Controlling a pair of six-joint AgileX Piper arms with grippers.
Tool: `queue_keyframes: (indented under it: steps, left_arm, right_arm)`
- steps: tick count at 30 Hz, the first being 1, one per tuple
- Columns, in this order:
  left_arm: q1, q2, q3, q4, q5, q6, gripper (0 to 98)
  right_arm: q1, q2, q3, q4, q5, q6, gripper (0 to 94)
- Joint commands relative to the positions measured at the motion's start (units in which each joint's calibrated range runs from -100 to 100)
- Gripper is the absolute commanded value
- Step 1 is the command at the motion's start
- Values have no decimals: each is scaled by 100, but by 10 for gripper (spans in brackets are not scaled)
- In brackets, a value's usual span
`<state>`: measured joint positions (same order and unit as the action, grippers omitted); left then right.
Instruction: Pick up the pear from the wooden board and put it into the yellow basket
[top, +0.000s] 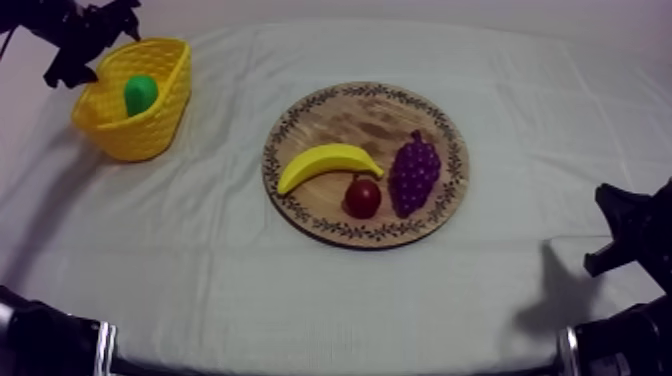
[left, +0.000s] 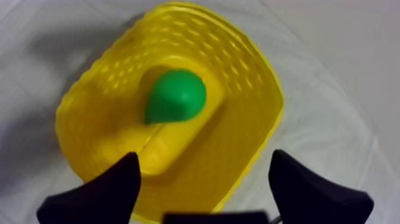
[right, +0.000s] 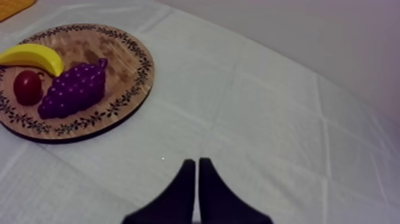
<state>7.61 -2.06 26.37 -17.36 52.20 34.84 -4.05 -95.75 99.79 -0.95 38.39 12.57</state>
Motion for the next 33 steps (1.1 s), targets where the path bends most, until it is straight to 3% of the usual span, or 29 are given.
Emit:
queue_keyframes:
  steps: [1,4,9,15,19,22,26,33]
  left_arm:
    - [14,-321,119,0,-16,-189,734]
    - [23,-892,389,9,-18,-379,626]
    - [24,-2050,1128,-84,-155,-587,359]
    - [-20,-3555,2563,-118,-755,-797,201]
    - [-66,-4576,3669,-111,-1263,-1182,60]
    - [-75,-5261,4499,-109,-1581,-1272,21]
    - [-79,-6020,5418,-85,-1826,-1108,5]
    - [-309,-7194,6740,182,-2368,-1030,0]
  right_arm:
    - [-1,-1,-1,0,0,1,3]
    - [-1,-1,-1,0,0,1,3]
    - [-1,-1,-1,0,0,1,3]
    - [-1,-1,-1,0,0,1,3]
    - [-1,-1,-1,0,0,1,3]
    - [-1,-1,-1,0,0,1,3]
    - [-1,-1,-1,0,0,1,3]
    - [-1,-1,-1,0,0,1,3]
